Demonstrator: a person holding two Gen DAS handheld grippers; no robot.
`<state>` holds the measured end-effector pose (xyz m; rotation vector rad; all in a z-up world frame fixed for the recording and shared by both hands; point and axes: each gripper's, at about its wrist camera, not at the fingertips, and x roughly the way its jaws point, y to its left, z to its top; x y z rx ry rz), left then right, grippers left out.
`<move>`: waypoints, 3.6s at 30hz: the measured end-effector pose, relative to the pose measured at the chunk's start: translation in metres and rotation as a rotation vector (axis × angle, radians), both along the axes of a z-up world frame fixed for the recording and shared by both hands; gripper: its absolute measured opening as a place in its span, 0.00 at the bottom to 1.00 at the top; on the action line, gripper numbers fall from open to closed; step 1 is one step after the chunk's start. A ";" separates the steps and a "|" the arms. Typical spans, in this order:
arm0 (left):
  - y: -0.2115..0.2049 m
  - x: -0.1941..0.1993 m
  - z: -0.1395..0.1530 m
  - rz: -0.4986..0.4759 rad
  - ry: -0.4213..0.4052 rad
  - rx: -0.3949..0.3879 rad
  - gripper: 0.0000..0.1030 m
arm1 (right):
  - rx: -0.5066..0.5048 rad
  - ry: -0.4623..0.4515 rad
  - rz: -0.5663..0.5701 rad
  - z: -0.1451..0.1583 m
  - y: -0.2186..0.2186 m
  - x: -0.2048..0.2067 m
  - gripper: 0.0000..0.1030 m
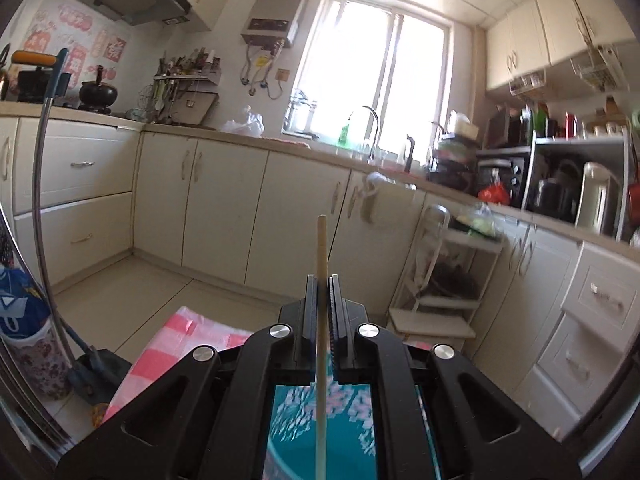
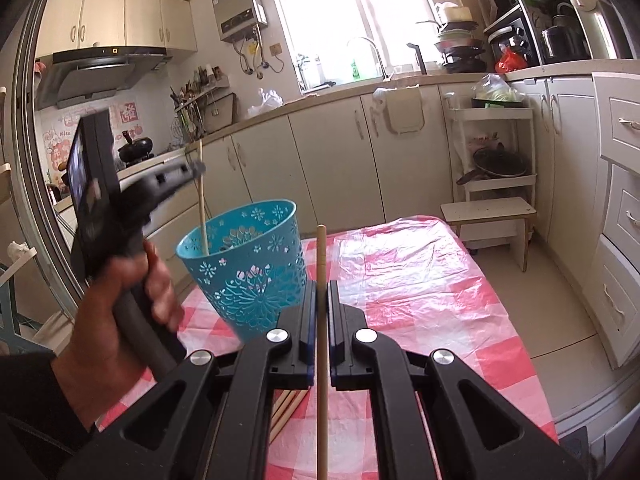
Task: Organize utensils
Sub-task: 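Lift both held chopsticks up over the teal basket opening, then open the left tool to drop its chopstick in while the right tool releases its chopstick, then move both open tools back down to the chopstick pile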
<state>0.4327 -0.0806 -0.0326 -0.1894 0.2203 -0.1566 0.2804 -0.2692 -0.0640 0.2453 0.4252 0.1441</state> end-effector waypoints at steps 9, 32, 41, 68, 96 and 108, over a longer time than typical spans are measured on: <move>0.015 -0.062 -0.026 -0.042 0.040 0.076 0.06 | 0.251 -0.023 -0.008 0.000 -0.030 0.010 0.06; 0.084 -0.117 -0.059 0.061 0.206 -0.069 0.12 | 0.668 -0.503 -0.085 0.065 -0.034 0.088 0.06; 0.071 -0.117 -0.050 0.052 0.188 -0.063 0.12 | 0.533 -0.401 0.019 0.020 -0.011 0.112 0.08; 0.055 -0.134 -0.025 0.052 0.151 -0.038 0.13 | 0.216 -0.235 0.064 0.000 0.017 0.056 0.39; 0.058 -0.134 -0.088 -0.024 0.473 0.059 0.40 | -0.070 0.401 0.101 -0.096 0.077 0.019 0.15; 0.021 -0.112 -0.116 -0.152 0.639 0.218 0.41 | -0.151 0.434 0.129 -0.094 0.076 0.021 0.11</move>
